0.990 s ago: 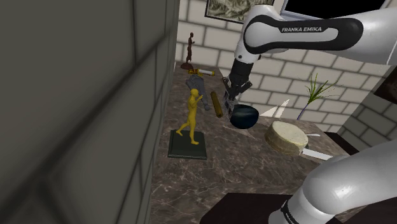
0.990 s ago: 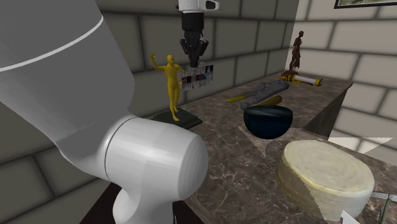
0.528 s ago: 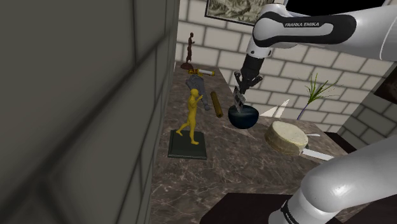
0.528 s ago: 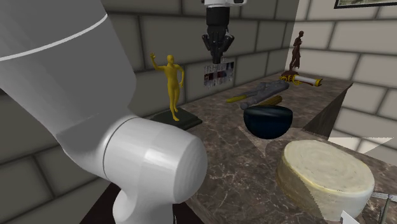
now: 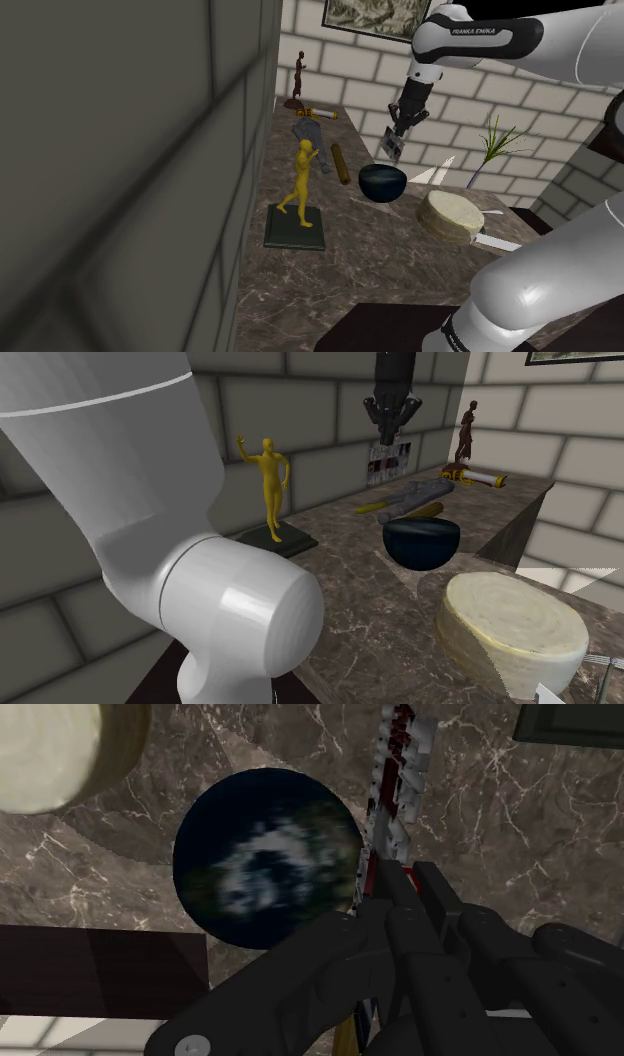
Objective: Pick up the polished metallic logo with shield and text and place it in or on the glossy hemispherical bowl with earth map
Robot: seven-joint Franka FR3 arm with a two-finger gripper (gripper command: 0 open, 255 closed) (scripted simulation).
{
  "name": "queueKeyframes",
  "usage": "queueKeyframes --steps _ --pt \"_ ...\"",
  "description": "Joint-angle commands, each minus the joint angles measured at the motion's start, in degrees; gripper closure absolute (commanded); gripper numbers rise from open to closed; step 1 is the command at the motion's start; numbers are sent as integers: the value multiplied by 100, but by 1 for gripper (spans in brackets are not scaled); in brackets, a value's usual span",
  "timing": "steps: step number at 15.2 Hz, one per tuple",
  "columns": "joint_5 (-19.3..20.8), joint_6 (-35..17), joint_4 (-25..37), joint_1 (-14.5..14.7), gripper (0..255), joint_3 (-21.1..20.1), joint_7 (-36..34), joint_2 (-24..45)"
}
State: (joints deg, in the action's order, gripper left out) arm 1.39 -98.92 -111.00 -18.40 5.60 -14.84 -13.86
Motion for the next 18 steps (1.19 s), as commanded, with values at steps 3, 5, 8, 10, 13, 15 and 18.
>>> queueKeyframes --steps 3,5,8,10,13,15,18 --pt "-7 129 609 -198 255 334 548 478" --pt "-39 216 963 -300 255 487 812 744" --pt "-125 376 1561 -465 255 704 1208 1191" --pt "-192 480 1927 -568 255 813 1424 1460" --pt "-181 237 1639 -566 255 806 1417 1414" --pt "-175 77 1457 -564 255 805 1414 1391" --pt "-170 -160 1198 -563 255 803 1411 1368"
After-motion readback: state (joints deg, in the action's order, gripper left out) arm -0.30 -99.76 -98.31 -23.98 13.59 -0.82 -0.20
